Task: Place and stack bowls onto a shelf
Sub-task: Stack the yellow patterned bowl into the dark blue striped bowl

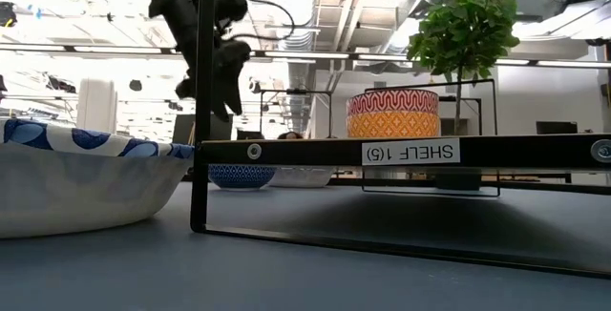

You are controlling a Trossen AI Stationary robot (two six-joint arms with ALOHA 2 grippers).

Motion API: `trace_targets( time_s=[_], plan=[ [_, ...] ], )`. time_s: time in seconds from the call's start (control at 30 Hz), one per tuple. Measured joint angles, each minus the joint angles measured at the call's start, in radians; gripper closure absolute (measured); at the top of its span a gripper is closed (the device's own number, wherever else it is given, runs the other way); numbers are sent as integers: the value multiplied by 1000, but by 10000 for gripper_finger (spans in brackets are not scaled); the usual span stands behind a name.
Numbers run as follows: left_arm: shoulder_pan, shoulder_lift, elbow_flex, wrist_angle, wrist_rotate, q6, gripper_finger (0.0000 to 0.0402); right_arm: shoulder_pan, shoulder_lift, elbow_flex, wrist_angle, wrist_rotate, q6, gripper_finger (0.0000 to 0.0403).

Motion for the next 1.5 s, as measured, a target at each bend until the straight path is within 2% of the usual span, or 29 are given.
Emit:
trace_targets(
  time_s=[0.23, 0.43, 0.7, 0.83, 1.03, 1.07, 1.33, 1.5],
  plan=[
    [3, 125, 40, -15, -36, 31, 205, 0, 0, 0, -42, -31, 56, 325],
    [8, 237, 107, -49, -113, 66, 205, 0, 0, 0, -42, -68, 58, 325],
    [22, 330, 135, -130, -73, 85, 209, 6, 0, 0, -41, -113, 81, 325],
    [26, 339, 137, -149, -70, 85, 253, 8, 0, 0, -40, -113, 90, 325],
    [25, 339, 137, -155, -96, 82, 377, 8, 0, 0, -40, -111, 99, 325],
    [25, 339, 138, -155, -103, 79, 387, 8, 0, 0, -40, -111, 105, 325],
    [26, 336, 142, -180, -57, 55, 397, -1, 1, 0, -50, -124, 180, 326],
    [17, 339, 202, -283, -38, 59, 399, -36, 1, 0, -48, -155, 263, 326]
  ],
)
